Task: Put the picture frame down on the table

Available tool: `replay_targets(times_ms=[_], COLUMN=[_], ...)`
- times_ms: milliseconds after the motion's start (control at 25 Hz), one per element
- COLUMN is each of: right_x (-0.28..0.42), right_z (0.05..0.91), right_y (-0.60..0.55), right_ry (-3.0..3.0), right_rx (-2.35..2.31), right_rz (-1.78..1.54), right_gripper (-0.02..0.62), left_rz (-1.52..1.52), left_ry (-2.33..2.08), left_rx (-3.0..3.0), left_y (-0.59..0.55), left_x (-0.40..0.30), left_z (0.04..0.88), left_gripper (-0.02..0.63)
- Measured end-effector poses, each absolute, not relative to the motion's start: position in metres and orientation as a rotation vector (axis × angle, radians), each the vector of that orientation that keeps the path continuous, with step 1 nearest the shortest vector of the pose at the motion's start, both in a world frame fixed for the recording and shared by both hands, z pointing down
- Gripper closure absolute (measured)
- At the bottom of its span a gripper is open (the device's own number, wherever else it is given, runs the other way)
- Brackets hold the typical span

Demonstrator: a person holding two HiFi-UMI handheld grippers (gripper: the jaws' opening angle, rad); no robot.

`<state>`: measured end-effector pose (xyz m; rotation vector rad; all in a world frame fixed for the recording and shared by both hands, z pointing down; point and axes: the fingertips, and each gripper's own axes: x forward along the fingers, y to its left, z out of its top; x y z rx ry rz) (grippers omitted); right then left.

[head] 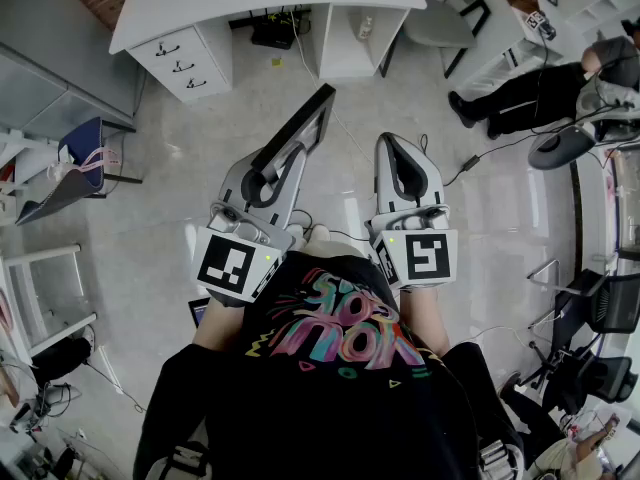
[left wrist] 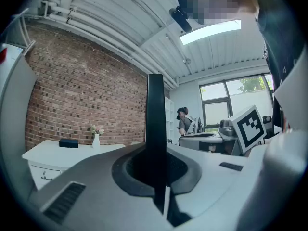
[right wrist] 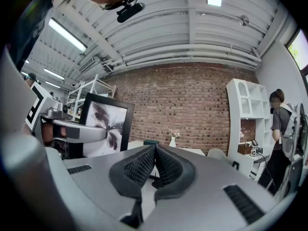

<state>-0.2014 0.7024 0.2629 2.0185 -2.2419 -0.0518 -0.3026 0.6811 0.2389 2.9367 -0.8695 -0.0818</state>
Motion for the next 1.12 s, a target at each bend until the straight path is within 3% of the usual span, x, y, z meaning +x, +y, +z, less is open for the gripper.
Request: replay_targets(times_ms=[720,1120], right_x=[-0.159,-0.135], right_z=[0.276,0.296], right_y=[0.709,0.649], right_ry=[-2.301,-2.295], right_rx=[1.992,1.981], right_rz=[0.038,0.086], right_gripper=[0.575,0.575], left_rz=[0.004,0.020], left_ry=[-0.990,-0.989], left_rx=[2.934,2.925], left_y=[0.685,0.621], left_x=[-0.281,-0.258], left_z=[0.257,0.269], left_gripper=[0.577,0.577])
